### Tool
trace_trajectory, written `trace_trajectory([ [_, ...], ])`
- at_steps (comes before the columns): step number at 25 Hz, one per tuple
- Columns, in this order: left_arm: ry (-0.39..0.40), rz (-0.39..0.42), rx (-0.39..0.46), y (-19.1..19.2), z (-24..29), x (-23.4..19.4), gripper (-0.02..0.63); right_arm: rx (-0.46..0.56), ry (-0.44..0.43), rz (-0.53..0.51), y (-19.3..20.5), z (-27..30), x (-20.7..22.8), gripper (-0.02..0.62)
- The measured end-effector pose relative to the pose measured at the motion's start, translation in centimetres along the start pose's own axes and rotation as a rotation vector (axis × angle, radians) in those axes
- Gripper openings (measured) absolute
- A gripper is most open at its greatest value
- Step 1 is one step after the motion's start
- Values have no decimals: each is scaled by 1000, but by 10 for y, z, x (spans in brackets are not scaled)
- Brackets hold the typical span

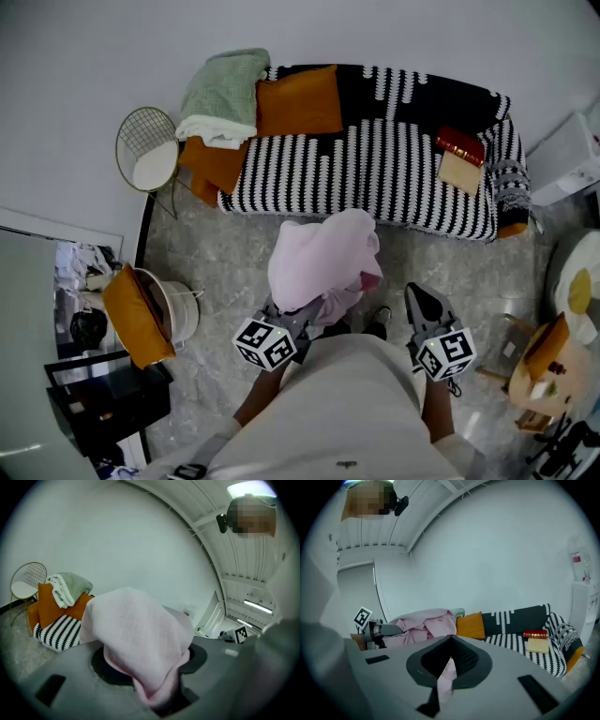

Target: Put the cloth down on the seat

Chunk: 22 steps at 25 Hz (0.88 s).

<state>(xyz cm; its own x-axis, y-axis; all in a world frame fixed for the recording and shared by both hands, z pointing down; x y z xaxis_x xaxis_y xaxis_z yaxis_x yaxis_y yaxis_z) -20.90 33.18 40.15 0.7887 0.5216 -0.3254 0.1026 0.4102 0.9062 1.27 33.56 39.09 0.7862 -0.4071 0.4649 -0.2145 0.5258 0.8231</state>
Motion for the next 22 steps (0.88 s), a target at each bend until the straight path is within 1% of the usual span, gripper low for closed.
trace_trajectory([
  [4, 5, 12, -4, 3, -7, -1, 221, -3, -14, -1, 5, -3, -11, 6],
  [9, 16, 51, -22, 7, -12, 0, 221, -2, 4, -3, 10, -3, -18, 6],
  [11, 26, 57, -25, 7, -14, 0, 221, 15, 6, -2, 10, -3, -22, 6],
  [14, 36, 50, -27, 7, -20, -3, 222, 49, 2, 49, 8, -2, -28, 8],
  [17, 46, 45, -32, 7, -23, -6, 222, 63, -2, 101, 11, 0, -33, 8],
  [22, 85, 65, -57, 14, -27, -10, 224, 56, 12, 136, 26, 3, -42, 8],
])
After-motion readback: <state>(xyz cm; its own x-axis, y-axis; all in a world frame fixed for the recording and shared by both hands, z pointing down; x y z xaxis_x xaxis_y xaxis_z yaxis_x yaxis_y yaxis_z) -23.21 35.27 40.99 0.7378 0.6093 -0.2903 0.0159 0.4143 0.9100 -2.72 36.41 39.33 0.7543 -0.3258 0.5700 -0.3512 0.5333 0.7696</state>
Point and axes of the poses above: the fingertips, and each gripper's own axes: z forward along the fingers, x to its right, y out of its underside, the point moved 2 cm from there along -z, backward along the fingers, and after that the axes turned 12 degrees about z, right-handed, at the moved point
